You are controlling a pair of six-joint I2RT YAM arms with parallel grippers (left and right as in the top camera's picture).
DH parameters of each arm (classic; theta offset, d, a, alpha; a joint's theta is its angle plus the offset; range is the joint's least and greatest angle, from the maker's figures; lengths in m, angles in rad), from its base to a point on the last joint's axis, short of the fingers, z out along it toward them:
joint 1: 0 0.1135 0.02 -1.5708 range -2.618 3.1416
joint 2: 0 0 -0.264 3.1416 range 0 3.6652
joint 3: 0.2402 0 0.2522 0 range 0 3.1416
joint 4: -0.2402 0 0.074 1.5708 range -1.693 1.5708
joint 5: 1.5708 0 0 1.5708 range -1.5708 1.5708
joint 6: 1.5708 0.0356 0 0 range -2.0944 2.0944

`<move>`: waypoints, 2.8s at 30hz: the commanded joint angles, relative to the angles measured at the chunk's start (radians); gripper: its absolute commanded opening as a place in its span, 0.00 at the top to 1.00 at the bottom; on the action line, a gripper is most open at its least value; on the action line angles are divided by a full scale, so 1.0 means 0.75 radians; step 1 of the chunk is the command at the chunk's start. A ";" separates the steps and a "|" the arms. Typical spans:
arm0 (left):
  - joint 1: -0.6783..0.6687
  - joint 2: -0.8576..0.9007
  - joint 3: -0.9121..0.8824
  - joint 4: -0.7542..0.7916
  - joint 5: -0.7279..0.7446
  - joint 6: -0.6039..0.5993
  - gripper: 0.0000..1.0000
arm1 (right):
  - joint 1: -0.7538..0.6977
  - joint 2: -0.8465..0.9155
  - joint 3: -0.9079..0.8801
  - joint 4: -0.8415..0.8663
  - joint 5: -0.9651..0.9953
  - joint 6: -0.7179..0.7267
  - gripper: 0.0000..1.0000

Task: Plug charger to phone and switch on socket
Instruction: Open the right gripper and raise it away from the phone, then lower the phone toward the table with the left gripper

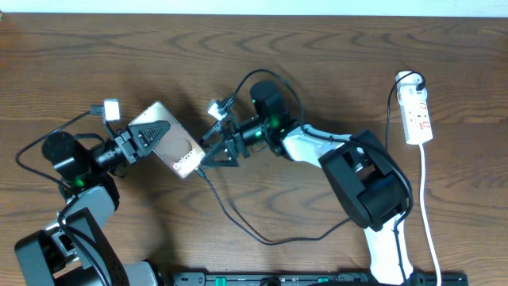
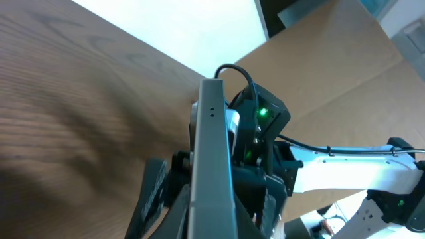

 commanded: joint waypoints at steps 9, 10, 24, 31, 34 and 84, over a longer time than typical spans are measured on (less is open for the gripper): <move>0.090 -0.004 0.003 0.008 0.025 -0.045 0.92 | -0.183 -0.060 0.023 -0.018 0.198 0.234 0.01; 0.090 -0.004 0.003 0.008 0.025 -0.046 0.93 | -0.190 -0.076 0.023 -0.042 0.223 0.233 0.01; 0.090 -0.004 0.003 -0.119 -0.108 -0.100 0.92 | -0.208 -0.598 0.044 -1.068 1.205 -0.183 0.01; 0.090 -0.004 0.003 -0.498 -0.344 0.031 0.93 | -0.207 -0.817 0.044 -1.127 1.358 -0.217 0.01; 0.090 -0.004 0.003 -0.647 -0.444 0.103 0.92 | -0.208 -0.858 0.044 -1.101 1.434 -0.203 0.01; 0.088 -0.004 0.003 -1.446 -1.212 0.221 0.76 | -0.169 -0.857 0.043 -1.230 1.262 -0.116 0.01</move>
